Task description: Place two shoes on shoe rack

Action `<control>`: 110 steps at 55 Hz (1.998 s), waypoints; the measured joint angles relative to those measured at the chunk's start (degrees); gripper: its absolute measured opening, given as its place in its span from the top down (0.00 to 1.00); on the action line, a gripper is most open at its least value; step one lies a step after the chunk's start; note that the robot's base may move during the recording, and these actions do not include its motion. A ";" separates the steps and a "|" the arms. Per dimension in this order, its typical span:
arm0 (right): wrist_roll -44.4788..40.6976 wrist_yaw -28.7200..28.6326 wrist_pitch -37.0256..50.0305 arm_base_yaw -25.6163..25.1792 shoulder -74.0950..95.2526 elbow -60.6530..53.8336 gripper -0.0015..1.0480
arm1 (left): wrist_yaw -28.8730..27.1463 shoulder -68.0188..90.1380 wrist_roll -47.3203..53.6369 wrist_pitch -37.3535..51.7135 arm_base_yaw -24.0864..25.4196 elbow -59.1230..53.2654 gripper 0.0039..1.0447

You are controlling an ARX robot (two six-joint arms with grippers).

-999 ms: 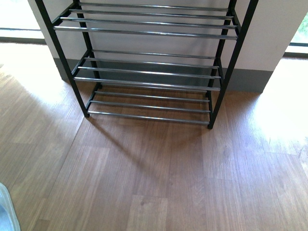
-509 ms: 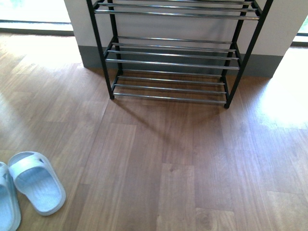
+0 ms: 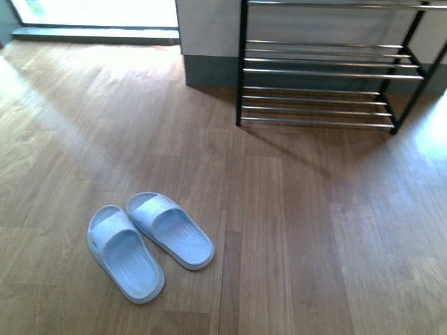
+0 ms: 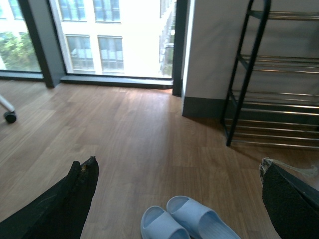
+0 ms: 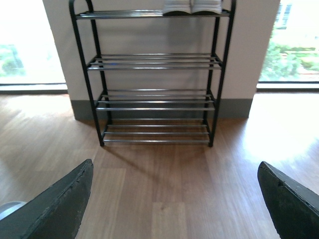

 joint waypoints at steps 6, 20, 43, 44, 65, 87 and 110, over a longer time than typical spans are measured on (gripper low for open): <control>0.00 0.15 -0.02 -0.02 -0.09 -0.02 0.09 | 0.07 0.00 0.02 0.00 -0.02 0.00 0.09; 0.00 -0.31 -0.07 0.02 -0.07 0.00 0.09 | -0.22 0.00 0.02 0.02 -0.02 0.00 0.09; 0.00 -0.48 -0.04 -0.02 -0.04 -0.02 0.09 | -0.35 0.00 0.00 0.00 -0.02 -0.02 0.09; 0.00 -0.48 -0.04 -0.02 -0.07 0.00 0.09 | -0.35 0.00 0.00 0.00 -0.02 -0.02 0.09; 0.00 -0.15 -0.04 -0.02 -0.07 -0.02 0.09 | -0.15 0.00 0.00 0.00 -0.02 0.00 0.09; 0.00 -0.24 -0.04 -0.02 -0.09 -0.02 0.09 | -0.17 0.00 0.00 0.00 -0.02 0.00 0.09; 0.00 -0.24 -0.04 -0.02 -0.07 -0.02 0.09 | -0.17 0.00 0.00 0.00 -0.02 0.00 0.09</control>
